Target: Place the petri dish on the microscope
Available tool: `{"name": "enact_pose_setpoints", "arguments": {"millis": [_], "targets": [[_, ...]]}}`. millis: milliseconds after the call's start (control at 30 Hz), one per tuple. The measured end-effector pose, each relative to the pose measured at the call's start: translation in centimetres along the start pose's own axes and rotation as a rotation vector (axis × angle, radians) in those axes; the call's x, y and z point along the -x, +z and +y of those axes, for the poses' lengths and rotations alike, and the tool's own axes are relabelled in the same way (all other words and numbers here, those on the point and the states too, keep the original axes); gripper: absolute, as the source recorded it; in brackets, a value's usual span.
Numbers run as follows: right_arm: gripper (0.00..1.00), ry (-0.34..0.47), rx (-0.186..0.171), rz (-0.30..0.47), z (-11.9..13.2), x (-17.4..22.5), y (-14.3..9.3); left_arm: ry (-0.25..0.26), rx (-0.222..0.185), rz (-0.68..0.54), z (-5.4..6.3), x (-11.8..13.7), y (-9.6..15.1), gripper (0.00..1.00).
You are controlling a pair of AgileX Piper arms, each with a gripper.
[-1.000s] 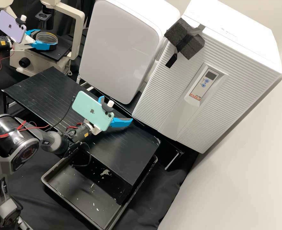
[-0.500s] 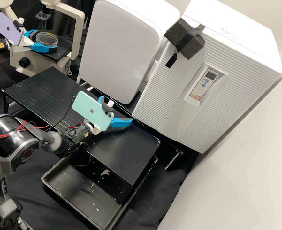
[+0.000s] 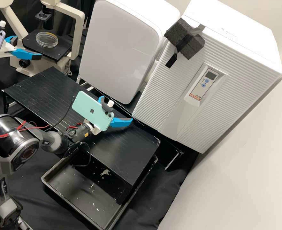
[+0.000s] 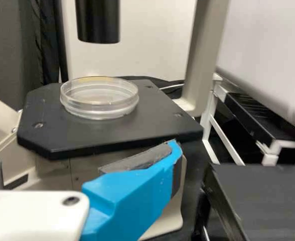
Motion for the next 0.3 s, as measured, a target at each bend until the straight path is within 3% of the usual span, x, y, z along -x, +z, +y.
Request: {"name": "enact_pose_setpoints", "arguments": {"millis": [133,233,300], "targets": [[1.00,0.000,0.000,0.000,0.0,0.0,0.0,0.080,-0.019,0.024,-0.4,2.3,1.6,1.00],[1.00,0.000,0.000,0.000,0.0,0.0,0.0,0.142,-0.046,-0.026,-1.0,3.9,2.6,1.00],[1.00,0.000,0.000,0.000,0.0,0.0,0.0,0.154,-0.043,-0.044,-1.4,4.4,2.8,1.00]]}}
